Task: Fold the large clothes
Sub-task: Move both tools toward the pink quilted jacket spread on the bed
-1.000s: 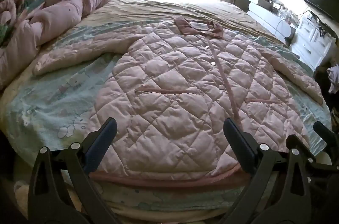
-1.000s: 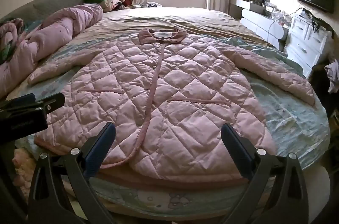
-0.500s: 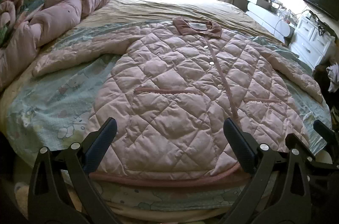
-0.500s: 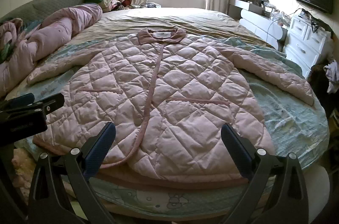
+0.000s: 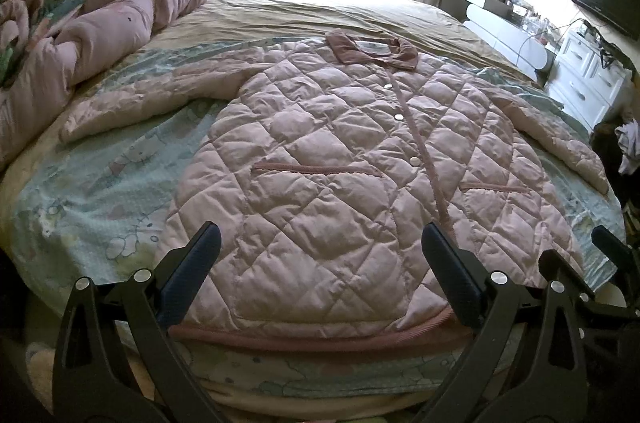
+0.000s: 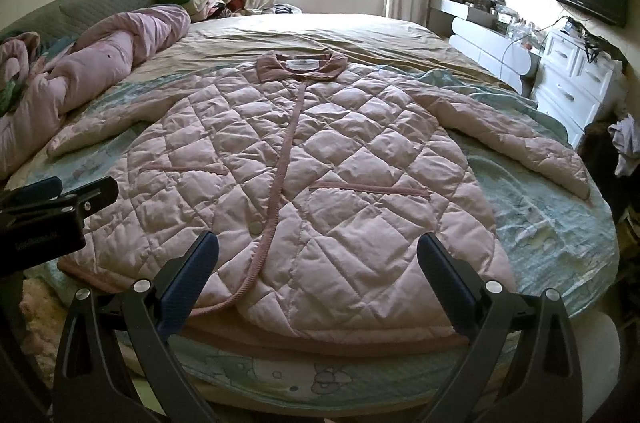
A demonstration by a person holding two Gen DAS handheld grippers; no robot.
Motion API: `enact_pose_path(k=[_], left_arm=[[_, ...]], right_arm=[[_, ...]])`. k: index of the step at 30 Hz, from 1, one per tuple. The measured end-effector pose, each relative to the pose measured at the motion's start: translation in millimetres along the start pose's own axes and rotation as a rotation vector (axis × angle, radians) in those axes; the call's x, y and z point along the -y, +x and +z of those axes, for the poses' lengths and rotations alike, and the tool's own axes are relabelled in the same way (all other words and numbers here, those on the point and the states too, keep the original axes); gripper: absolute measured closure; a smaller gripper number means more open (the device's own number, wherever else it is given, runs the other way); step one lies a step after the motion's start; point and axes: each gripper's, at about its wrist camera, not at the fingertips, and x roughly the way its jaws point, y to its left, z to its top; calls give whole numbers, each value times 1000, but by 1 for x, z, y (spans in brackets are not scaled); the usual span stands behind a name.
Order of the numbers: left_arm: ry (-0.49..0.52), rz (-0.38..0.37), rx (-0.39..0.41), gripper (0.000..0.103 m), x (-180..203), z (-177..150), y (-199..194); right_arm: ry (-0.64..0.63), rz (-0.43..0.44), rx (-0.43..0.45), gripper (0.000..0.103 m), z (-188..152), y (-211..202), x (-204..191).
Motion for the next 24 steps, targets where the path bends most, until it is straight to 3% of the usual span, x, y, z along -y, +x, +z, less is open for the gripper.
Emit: enact_pose_path(k=[24], left_arm=[[13, -3, -3, 9, 2, -9, 2]], right_arm=[[0, -6, 5, 4, 0, 2, 3]])
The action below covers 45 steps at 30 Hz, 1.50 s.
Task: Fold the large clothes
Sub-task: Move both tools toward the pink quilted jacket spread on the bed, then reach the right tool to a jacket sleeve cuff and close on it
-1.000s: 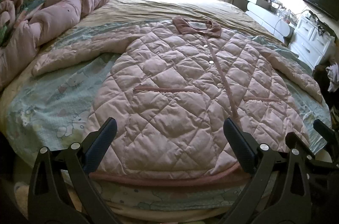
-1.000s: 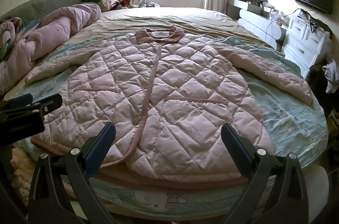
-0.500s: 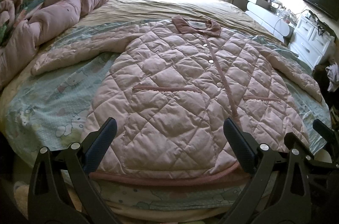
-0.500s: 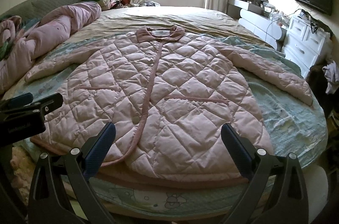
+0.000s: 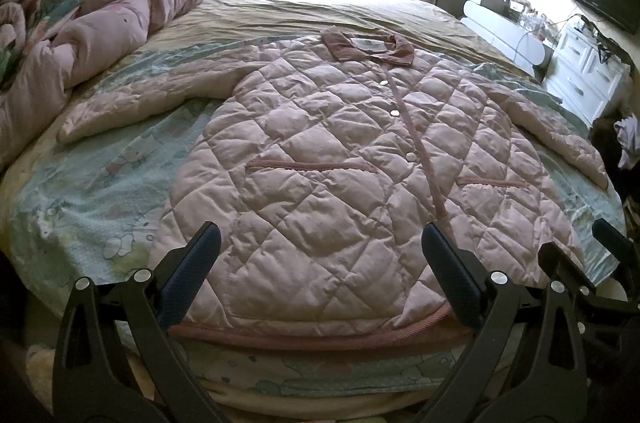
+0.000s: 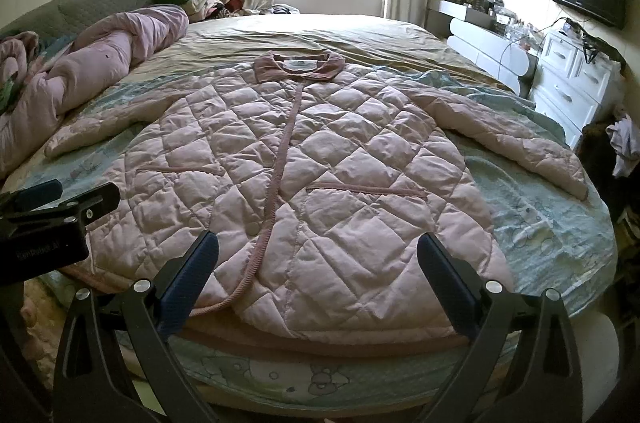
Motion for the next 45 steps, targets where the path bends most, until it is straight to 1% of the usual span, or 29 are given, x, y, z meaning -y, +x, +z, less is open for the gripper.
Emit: enact_pose_path(k=[4, 12, 22, 29, 32, 33, 40, 45], left_arm=[[-2, 0, -6, 9, 0, -1, 1], [1, 9, -15, 9, 2, 12, 13], [-1, 26, -26, 9, 0, 39, 37], [-1, 28, -57, 9, 1, 71, 68], [8, 36, -54, 9, 3, 85, 80], [10, 38, -54, 9, 4, 93, 87], [-5, 54, -50, 9, 5, 128, 113], [-15, 50, -38, 9, 8, 153, 124]], right_arm=[[1, 0, -1, 4, 0, 0, 0], [-3, 5, 1, 4, 3, 4, 0], [-11, 14, -22, 4, 30, 31, 13], [-10, 26, -33, 4, 62, 62, 26], [10, 38, -44, 4, 79, 77, 32], [12, 28, -43, 4, 83, 80, 34], [3, -17, -9, 4, 123, 102, 45], [12, -18, 16, 4, 147, 113, 52]])
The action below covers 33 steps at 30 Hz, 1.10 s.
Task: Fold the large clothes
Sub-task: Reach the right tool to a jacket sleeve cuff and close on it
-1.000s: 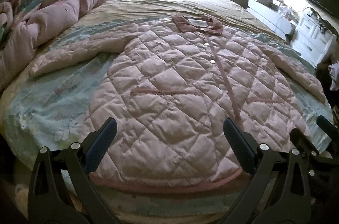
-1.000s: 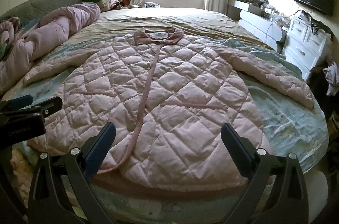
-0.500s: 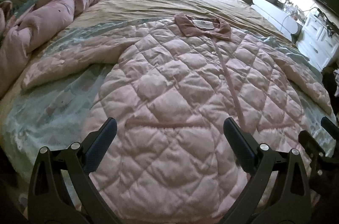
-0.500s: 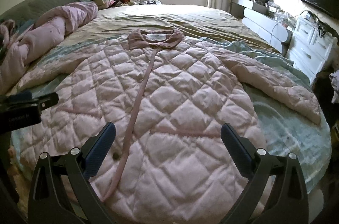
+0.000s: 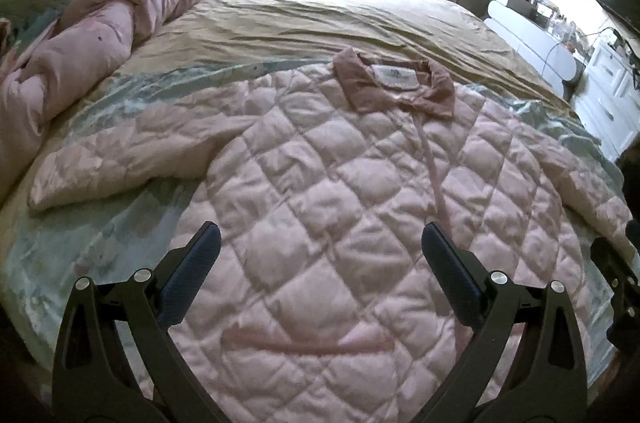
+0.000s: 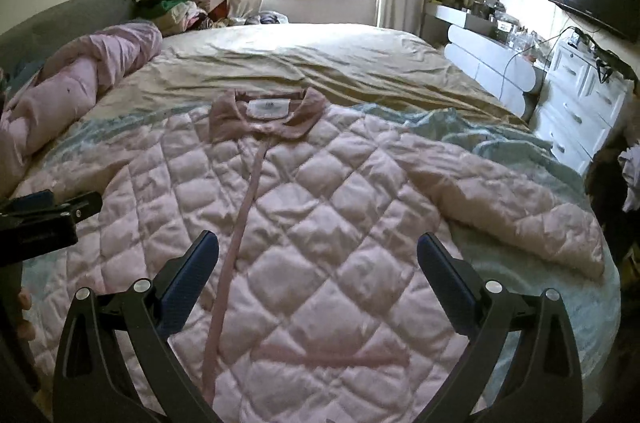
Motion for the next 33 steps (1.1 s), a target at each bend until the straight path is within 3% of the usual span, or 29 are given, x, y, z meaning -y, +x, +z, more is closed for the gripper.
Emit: enact_pose_path(k=[12, 16, 22, 33], left_arm=[[36, -11, -10, 9, 27, 45, 35], [55, -38, -23, 9, 38, 54, 51], [76, -12, -37, 9, 50, 63, 74], [120, 21, -79, 9, 73, 60, 111]], right_arm=[[67, -51, -4, 4, 40, 44, 36], [148, -99, -35, 4, 45, 69, 68], [260, -207, -67, 4, 42, 100, 126], [482, -373, -137, 4, 2, 127, 244]])
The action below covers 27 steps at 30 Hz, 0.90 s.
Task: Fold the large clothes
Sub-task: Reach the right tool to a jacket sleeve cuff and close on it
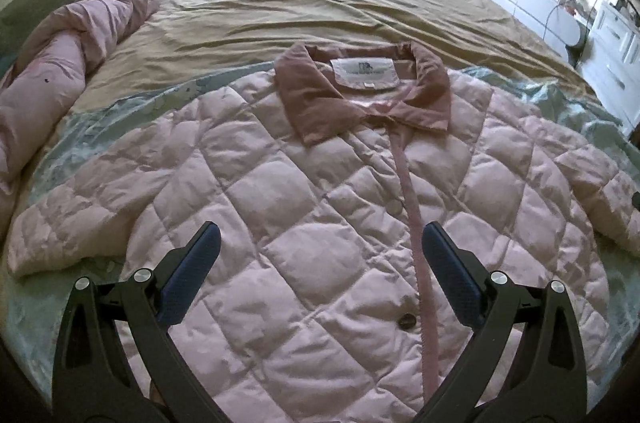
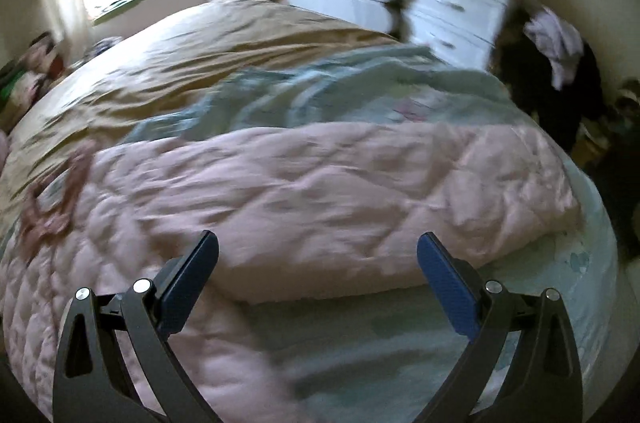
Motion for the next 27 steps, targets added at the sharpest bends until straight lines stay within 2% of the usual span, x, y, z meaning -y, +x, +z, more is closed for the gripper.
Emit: enact_pose_path(k=[8, 14, 18, 21, 25, 26, 27], left_arm=[[25, -9, -28, 9, 13, -8, 13], [42, -2, -31, 9, 18, -7, 20], [47, -48, 0, 9, 17, -12, 12], [59, -39, 11, 9, 17, -15, 7], [59, -42, 28, 9, 13, -17, -2], [59, -42, 32, 9, 12, -16, -4], [57, -40, 37, 9, 11, -16, -6]], right_arm=[[211, -128, -37, 4, 1, 30, 94], [326, -170, -52, 4, -1, 43, 144], [465, -148, -97, 4, -9, 58, 172], [538, -135, -126, 4, -14, 71, 189], [609, -105, -93, 4, -11, 78, 208], [649, -88, -84, 8, -11, 79, 216], [663, -87, -78, 17, -10, 80, 220]])
